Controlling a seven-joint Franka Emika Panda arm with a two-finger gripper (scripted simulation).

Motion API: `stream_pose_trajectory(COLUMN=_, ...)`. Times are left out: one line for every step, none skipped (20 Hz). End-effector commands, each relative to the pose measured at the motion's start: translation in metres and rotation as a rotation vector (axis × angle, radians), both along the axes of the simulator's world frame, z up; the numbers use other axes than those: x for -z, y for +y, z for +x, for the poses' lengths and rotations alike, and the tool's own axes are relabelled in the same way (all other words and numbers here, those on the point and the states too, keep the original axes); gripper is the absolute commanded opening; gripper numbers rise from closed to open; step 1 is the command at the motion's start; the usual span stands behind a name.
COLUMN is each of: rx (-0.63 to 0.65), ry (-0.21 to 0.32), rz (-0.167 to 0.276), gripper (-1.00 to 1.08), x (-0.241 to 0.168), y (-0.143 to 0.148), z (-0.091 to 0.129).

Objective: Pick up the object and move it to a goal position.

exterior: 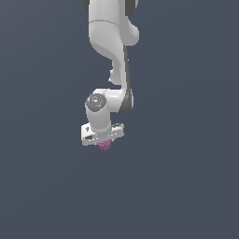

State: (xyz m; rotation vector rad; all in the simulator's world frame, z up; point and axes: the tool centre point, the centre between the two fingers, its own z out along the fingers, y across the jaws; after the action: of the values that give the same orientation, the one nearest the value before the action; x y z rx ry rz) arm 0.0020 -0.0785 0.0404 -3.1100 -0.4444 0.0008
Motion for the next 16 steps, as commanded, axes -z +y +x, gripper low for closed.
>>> stream_pose_trajectory(rx=0.001, ry=-0.001, rz=0.0, gripper=-1.0, x=-0.003, y=-0.004, z=0.001)
stream_pose_trajectory(rx=0.001, ry=-0.001, rz=0.0, gripper=-1.0, x=-0.005, y=-0.007, z=0.002)
stream_pose_trajectory(rx=0.001, ry=-0.001, rz=0.0, gripper=-1.0, x=-0.008, y=-0.011, z=0.004)
stream_pose_trajectory(rx=0.001, ry=-0.001, rz=0.0, gripper=-1.0, x=-0.011, y=-0.015, z=0.005)
stream_pose_trajectory(rx=0.001, ry=-0.001, rz=0.0, gripper=-1.0, x=-0.015, y=-0.02, z=0.006)
stream_pose_trajectory(rx=0.001, ry=-0.001, rz=0.0, gripper=-1.0, x=-0.019, y=-0.025, z=0.008)
stream_pose_trajectory(rx=0.001, ry=-0.001, rz=0.0, gripper=-1.0, x=-0.023, y=-0.031, z=0.01)
stream_pose_trajectory(rx=0.001, ry=-0.001, rz=0.0, gripper=-1.0, x=-0.028, y=-0.038, z=0.012)
stream_pose_trajectory(rx=0.0, ry=-0.001, rz=0.0, gripper=-1.0, x=-0.033, y=-0.044, z=0.015)
stream_pose_trajectory(rx=0.0, ry=-0.001, rz=0.0, gripper=-1.0, x=-0.038, y=-0.051, z=0.017)
stream_pose_trajectory(rx=0.0, ry=-0.001, rz=0.0, gripper=-1.0, x=-0.043, y=-0.059, z=0.019)
stream_pose_trajectory(rx=0.0, ry=-0.001, rz=0.0, gripper=-1.0, x=-0.049, y=-0.066, z=0.022)
stream_pose_trajectory(rx=0.0, ry=-0.001, rz=0.0, gripper=-1.0, x=-0.054, y=-0.074, z=0.025)
stream_pose_trajectory(rx=0.0, ry=-0.001, rz=0.0, gripper=-1.0, x=-0.06, y=-0.082, z=0.028)
stream_pose_trajectory(rx=0.0, ry=-0.001, rz=0.0, gripper=-1.0, x=-0.066, y=-0.09, z=0.03)
stream_pose_trajectory(rx=0.0, ry=-0.001, rz=0.0, gripper=-1.0, x=-0.072, y=-0.098, z=0.033)
